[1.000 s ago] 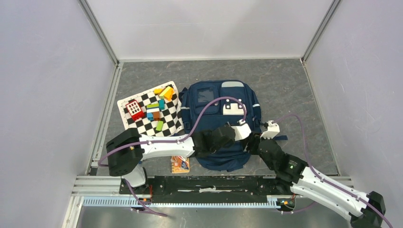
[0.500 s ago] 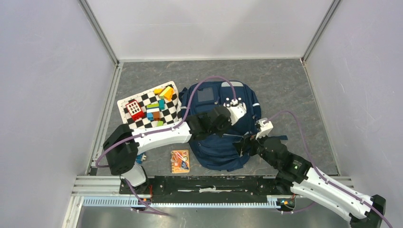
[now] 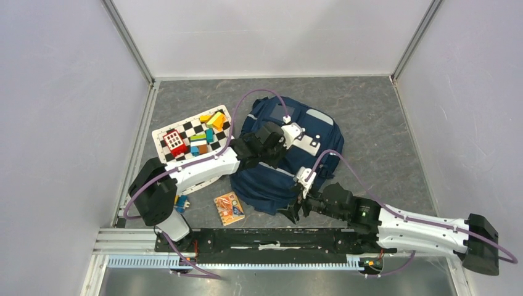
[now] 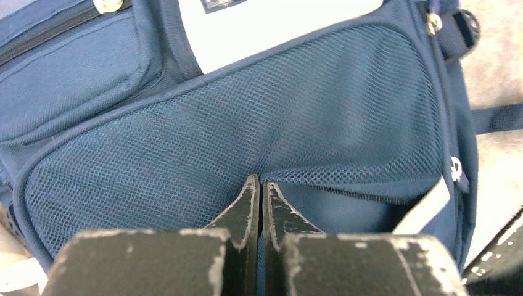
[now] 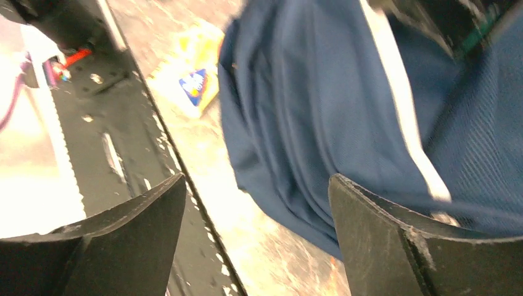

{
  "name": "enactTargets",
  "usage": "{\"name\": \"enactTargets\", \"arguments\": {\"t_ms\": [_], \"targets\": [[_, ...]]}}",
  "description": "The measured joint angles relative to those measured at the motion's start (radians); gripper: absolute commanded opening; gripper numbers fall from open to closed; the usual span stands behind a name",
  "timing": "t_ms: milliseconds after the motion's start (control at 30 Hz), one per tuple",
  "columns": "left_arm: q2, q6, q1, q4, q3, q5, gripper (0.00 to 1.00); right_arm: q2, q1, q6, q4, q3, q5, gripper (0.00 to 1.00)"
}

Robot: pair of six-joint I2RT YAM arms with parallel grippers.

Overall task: Pack the student bag
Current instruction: Unzip the student bag at the center of the board.

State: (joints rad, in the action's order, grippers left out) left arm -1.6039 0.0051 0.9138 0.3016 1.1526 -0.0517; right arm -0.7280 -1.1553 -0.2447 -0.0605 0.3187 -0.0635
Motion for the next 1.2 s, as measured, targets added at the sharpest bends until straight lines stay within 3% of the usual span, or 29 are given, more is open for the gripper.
{"name": "enactTargets", "arguments": {"t_ms": [167, 333, 533, 733, 1000, 1200], "targets": [[0.000, -0.013, 0.010, -0.060, -0.001, 0.055, 0.02, 0.030, -0.058, -0.004, -0.059, 0.023, -0.173, 0.98], [0.013, -0.025, 0.020, -0.125, -0.018, 0.085, 0.02, 0.114, -0.056, -0.006, -0.023, 0.010, -0.341, 0.98], [0.021, -0.051, 0.019, -0.145, -0.021, 0.112, 0.02, 0.116, -0.056, -0.007, 0.135, 0.064, -0.515, 0.98], [0.021, -0.065, 0.027, -0.146, 0.004, 0.124, 0.02, 0.172, -0.029, -0.195, 0.383, 0.092, -0.784, 0.98], [-0.002, -0.066, 0.077, -0.155, 0.048, 0.108, 0.02, 0.184, 0.082, -0.317, 0.456, 0.063, -0.827, 0.98], [-0.024, -0.066, 0.097, -0.193, 0.052, 0.084, 0.02, 0.101, 0.290, -0.318, 0.380, 0.014, -0.714, 0.98]]}}
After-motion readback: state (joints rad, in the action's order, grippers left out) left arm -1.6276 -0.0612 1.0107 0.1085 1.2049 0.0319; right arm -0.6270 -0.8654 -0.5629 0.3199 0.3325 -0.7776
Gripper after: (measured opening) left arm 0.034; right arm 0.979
